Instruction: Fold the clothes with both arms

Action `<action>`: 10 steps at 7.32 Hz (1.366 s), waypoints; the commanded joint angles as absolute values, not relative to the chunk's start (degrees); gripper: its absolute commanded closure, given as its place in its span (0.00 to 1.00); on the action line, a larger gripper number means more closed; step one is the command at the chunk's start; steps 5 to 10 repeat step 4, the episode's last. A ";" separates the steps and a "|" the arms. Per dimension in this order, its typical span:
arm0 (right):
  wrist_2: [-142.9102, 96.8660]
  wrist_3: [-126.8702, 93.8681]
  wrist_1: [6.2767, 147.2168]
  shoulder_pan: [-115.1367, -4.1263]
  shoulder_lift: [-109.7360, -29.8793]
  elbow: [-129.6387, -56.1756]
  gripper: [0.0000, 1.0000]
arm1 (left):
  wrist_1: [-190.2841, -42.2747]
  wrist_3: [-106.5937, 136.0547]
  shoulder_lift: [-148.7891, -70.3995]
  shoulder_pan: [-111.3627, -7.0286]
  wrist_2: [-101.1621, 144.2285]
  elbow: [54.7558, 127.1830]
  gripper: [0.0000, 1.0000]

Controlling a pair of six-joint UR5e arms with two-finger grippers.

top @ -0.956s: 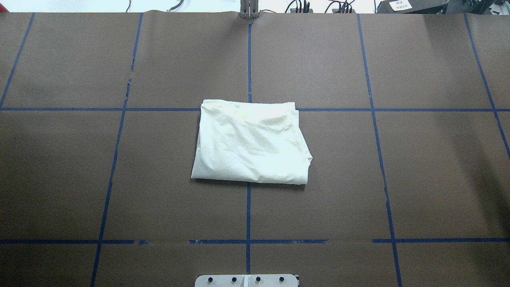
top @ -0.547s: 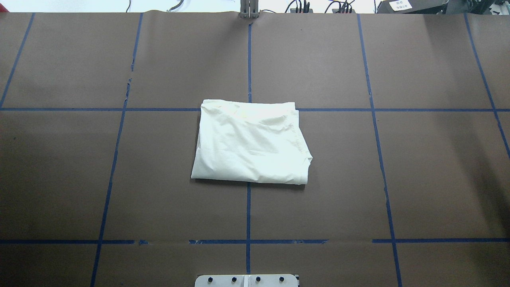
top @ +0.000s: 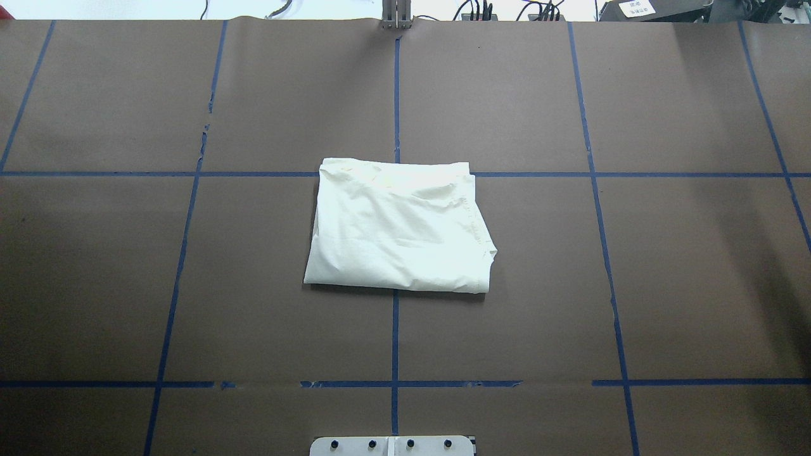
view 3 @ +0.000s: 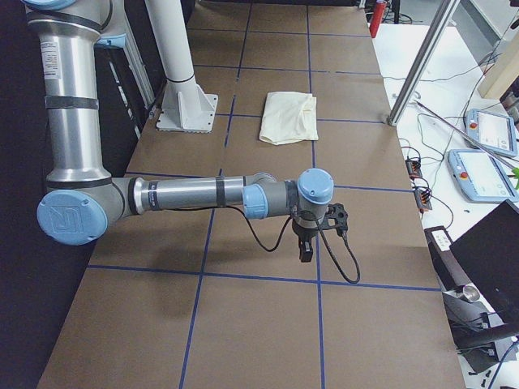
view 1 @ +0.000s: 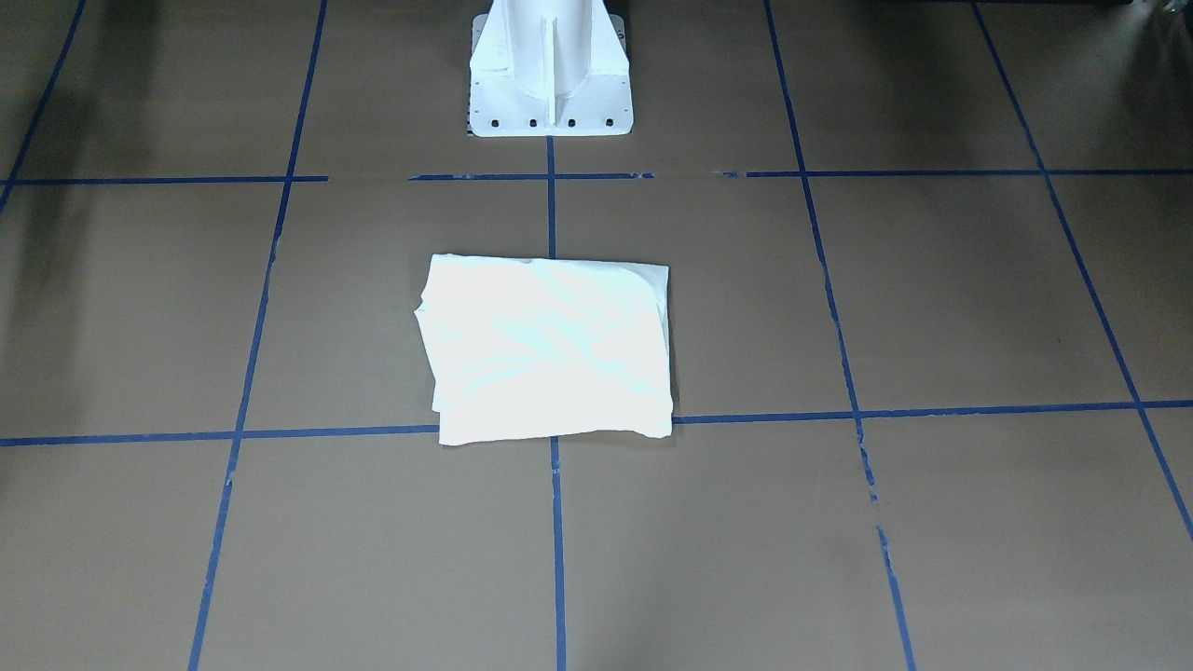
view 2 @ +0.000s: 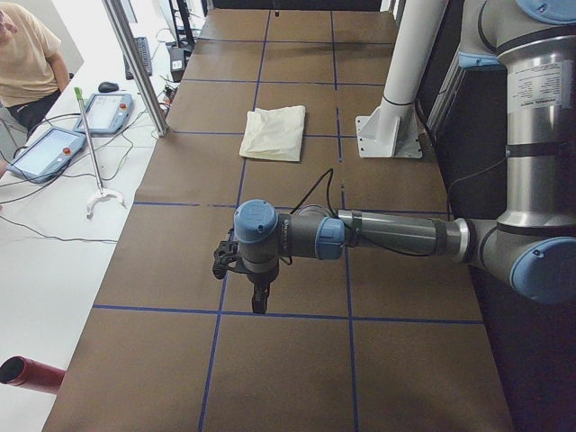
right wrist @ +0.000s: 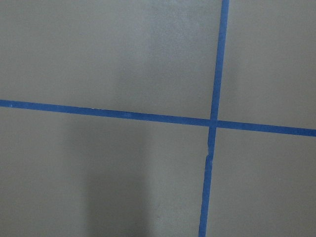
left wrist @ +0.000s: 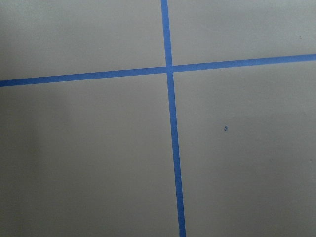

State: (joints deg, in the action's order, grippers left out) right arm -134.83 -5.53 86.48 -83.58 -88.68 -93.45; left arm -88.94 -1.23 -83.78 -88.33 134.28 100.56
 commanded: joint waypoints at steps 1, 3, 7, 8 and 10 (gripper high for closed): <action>-134.82 -5.54 86.48 -83.58 -88.68 -93.43 0.00 | -88.95 -1.23 -83.94 -88.33 134.21 100.55 0.00; -134.65 -5.54 86.48 -83.58 -88.68 -93.25 0.00 | -88.95 -1.23 -84.20 -88.33 134.21 100.63 0.00; -134.65 -5.54 86.57 -83.58 -88.68 -93.25 0.00 | -88.95 -1.23 -84.29 -88.33 134.30 100.63 0.00; -134.65 -5.54 86.57 -83.58 -88.68 -93.25 0.00 | -88.95 -1.23 -84.29 -88.33 134.30 100.63 0.00; -134.65 -5.54 86.57 -83.58 -88.68 -93.25 0.00 | -88.95 -1.23 -84.29 -88.33 134.30 100.63 0.00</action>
